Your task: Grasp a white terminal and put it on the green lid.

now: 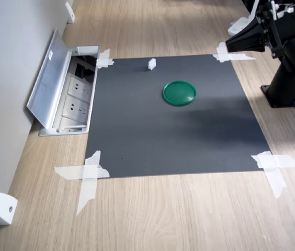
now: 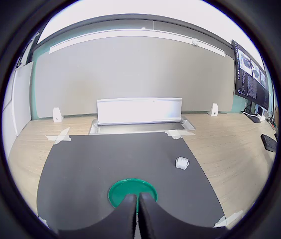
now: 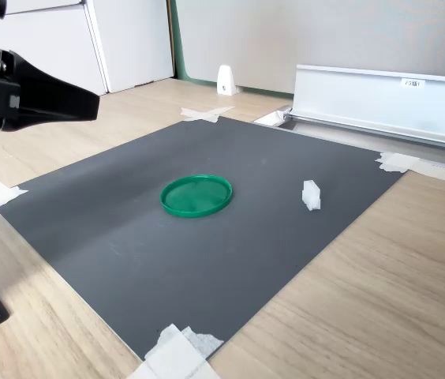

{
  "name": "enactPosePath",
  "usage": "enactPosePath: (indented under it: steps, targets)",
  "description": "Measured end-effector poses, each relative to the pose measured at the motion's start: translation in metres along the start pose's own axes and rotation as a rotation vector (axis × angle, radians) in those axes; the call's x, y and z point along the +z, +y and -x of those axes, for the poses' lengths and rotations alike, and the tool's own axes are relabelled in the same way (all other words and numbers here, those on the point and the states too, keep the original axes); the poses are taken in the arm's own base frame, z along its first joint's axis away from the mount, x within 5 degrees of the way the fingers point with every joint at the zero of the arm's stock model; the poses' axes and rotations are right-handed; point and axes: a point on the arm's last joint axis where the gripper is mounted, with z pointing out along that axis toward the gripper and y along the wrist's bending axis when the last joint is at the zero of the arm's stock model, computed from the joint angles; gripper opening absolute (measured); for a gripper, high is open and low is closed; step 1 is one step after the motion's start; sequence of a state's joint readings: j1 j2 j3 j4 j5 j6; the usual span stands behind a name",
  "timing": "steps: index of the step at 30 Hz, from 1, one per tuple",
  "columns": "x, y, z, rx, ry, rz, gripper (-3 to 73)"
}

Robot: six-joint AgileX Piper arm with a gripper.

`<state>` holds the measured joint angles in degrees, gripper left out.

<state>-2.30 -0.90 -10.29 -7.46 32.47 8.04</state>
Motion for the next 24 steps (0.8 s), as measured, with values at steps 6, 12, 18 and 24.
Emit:
enactPosePath:
  steps: [6, 12, 18, 24]
  targets:
    - [-0.002, 0.000, 0.004, 0.001, -0.012, 0.000, -0.8]
    - [-0.007, 0.000, 0.033, -0.029, -0.032, -0.005, -0.8]
    - [0.006, 0.000, 0.081, -0.131, 0.029, -0.034, -0.8]
    - [0.024, -0.004, 0.131, -0.198, 0.146, -0.092, -0.8]
